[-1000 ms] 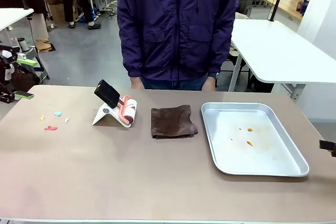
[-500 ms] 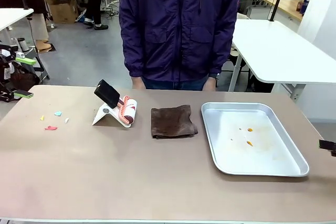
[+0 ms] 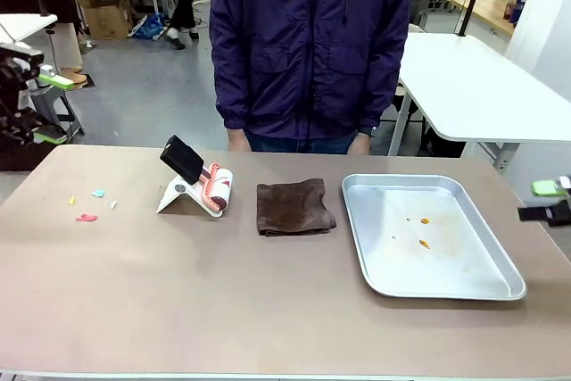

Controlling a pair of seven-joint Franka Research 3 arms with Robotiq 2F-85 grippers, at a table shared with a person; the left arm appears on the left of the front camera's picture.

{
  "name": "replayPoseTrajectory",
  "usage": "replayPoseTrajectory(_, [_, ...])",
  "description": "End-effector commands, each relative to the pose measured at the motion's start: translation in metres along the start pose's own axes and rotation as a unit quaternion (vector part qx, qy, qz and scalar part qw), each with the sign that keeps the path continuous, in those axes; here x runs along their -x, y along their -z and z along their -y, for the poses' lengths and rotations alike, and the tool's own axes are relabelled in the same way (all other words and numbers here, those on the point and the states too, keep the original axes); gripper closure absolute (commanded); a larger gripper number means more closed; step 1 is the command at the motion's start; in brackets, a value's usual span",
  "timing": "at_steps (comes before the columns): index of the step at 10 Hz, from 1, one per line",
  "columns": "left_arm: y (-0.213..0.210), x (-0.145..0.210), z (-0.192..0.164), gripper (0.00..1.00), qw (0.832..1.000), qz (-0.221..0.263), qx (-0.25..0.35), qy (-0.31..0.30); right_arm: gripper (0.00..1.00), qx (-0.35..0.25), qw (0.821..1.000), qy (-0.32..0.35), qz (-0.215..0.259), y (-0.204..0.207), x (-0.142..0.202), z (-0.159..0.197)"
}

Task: Clean the surface of the table.
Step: Hold the Lint Roller with your left hand and the towel with your right hand.

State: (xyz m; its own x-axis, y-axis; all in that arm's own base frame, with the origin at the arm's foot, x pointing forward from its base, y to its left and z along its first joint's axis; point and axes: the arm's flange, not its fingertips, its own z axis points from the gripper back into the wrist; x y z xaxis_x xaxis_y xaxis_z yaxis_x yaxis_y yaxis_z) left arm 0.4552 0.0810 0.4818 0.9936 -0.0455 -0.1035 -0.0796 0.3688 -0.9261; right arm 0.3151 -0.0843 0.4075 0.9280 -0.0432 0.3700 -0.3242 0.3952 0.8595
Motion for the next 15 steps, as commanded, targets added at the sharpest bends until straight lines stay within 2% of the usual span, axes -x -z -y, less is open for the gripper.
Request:
replayPoseTrajectory(1, [0.006,-0.017,0.024,0.0,0.998,-0.021,-0.043,0.034,0.0,0.053,0.996,-0.02,-0.073,0.028,-0.047,-0.051])
replayPoseTrajectory(2, [0.018,-0.024,0.043,0.0,0.995,-0.035,-0.07,0.059,0.0,0.061,0.991,-0.018,-0.118,0.051,-0.088,-0.074])
replayPoseTrajectory(3, [0.033,-0.027,0.061,0.0,0.992,-0.04,-0.091,0.079,0.0,0.073,0.987,0.002,-0.145,0.075,-0.122,-0.093])
replayPoseTrajectory(6, [0.081,-0.032,0.092,0.0,0.978,-0.044,-0.171,0.11,0.0,0.163,0.97,0.019,-0.181,0.168,-0.202,-0.122])
replayPoseTrajectory(7, [0.097,-0.031,0.093,0.0,0.974,-0.026,-0.199,0.109,0.0,0.217,0.959,0.031,-0.182,0.192,-0.218,-0.121])
replayPoseTrajectory(8, [0.111,-0.027,0.091,0.0,0.969,-0.01,-0.215,0.119,0.0,0.239,0.955,0.031,-0.174,0.21,-0.23,-0.119])
replayPoseTrajectory(10, [0.132,-0.016,0.076,0.0,0.959,0.031,-0.237,0.153,0.0,0.245,0.952,0.026,-0.184,0.246,-0.235,-0.109])
replayPoseTrajectory(11, [0.139,-0.011,0.068,0.0,0.955,0.036,-0.25,0.158,0.0,0.234,0.952,0.034,-0.194,0.262,-0.229,-0.106])
replayPoseTrajectory(13, [0.156,-0.008,0.048,0.0,0.937,0.068,-0.282,0.196,0.0,0.246,0.952,0.061,-0.173,0.295,-0.218,-0.096])
replayPoseTrajectory(14, [0.162,-0.007,0.044,0.0,0.937,0.081,-0.276,0.201,0.0,0.234,0.955,0.055,-0.172,0.308,-0.208,-0.092])
replayPoseTrajectory(15, [0.169,-0.008,0.051,0.0,0.939,0.106,-0.264,0.194,0.0,0.205,0.959,0.033,-0.191,0.314,-0.197,-0.089])
